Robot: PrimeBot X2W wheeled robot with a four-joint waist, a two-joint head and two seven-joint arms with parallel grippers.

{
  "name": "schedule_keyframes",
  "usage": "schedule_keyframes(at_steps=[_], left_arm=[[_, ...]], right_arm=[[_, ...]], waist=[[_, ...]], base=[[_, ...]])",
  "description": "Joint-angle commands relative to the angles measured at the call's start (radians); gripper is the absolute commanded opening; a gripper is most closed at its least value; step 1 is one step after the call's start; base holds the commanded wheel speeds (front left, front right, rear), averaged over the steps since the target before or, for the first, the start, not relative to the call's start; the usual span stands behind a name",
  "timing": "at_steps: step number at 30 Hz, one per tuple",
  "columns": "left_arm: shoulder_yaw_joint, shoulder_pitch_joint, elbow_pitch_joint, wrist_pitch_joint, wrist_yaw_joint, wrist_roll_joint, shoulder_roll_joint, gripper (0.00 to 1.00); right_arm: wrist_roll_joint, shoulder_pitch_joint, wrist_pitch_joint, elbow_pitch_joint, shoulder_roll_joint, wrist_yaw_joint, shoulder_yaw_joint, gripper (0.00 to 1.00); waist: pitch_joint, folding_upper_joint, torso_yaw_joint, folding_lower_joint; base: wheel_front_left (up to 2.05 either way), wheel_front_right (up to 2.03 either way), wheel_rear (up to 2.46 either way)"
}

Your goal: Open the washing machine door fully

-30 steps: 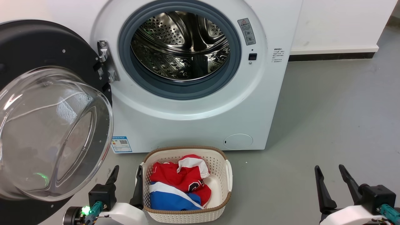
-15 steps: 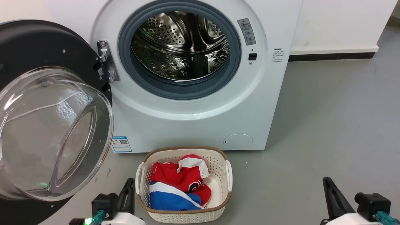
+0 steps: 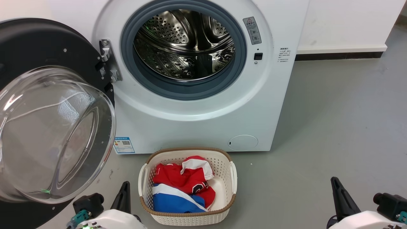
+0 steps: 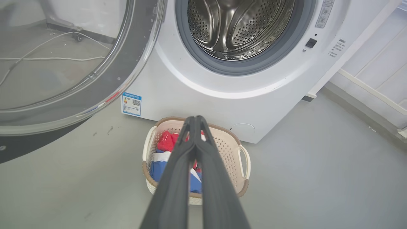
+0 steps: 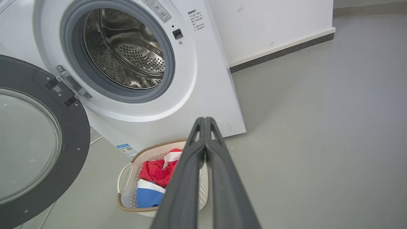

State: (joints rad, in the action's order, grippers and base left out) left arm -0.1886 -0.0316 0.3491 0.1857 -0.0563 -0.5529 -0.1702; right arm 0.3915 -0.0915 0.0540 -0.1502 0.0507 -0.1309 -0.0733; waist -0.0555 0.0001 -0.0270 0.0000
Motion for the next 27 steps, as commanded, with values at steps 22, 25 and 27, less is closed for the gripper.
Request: schedule_keyframes(at_steps=[22,25,27], left_arm=[[0.102,-0.050,-0.048,-0.096,0.063,-0.346,0.037,0.00],[0.113,-0.052,-0.051,-0.106,0.069,-0.381,0.041,0.00],[0.120,-0.053,-0.053,-0.113,0.074,-0.404,0.044,0.00]], right_arm=[[0.399,0.087,-0.053,-0.019,0.000,0.000,-0.014,0.00],[0.440,0.092,-0.059,-0.022,0.000,0.000,-0.015,0.00],[0.466,0.096,-0.063,-0.025,0.000,0.000,-0.016,0.00]], waist=[[0.013,-0.0001,0.006,0.0000],[0.014,-0.0001,0.007,0.0000],[0.015,-0.0001,0.007,0.0000]], base=[[0.00,0.00,0.00],[0.00,0.00,0.00],[0.00,0.00,0.00]])
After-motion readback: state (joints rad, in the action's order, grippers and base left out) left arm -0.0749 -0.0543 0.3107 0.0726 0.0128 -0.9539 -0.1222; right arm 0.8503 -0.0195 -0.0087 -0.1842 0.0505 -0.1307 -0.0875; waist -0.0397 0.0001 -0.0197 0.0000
